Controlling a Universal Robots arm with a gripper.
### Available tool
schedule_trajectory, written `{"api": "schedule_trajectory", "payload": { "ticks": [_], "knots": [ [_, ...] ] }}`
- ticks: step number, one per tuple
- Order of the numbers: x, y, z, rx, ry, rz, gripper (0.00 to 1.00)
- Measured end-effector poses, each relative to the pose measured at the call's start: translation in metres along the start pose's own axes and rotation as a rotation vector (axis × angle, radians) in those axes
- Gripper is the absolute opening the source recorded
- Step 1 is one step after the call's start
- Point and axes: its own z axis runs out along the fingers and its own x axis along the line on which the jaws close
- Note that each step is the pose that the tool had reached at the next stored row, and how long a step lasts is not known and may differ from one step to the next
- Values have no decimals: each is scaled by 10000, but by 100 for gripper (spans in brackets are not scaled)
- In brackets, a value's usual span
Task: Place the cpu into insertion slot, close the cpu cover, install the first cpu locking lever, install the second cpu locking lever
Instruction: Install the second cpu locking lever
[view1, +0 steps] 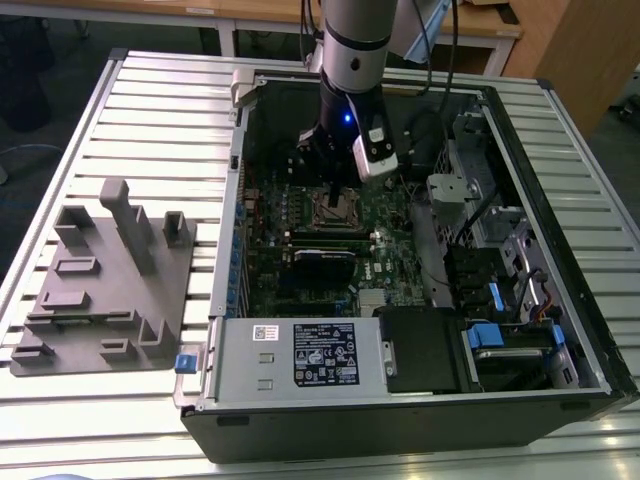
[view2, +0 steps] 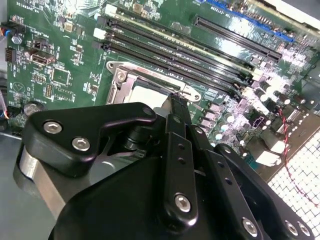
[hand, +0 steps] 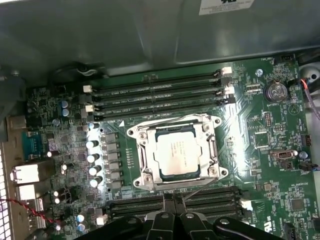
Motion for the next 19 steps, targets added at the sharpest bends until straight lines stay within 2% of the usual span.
{"api": "schedule_trajectory", "payload": {
  "ticks": [9, 15, 19],
  "knots": [
    [-10, -65, 16, -1, 0, -35, 11],
    [-10, -69, 26, 2, 6, -278, 11],
    [-11, -69, 26, 3, 7, -284, 11]
  ]
}}
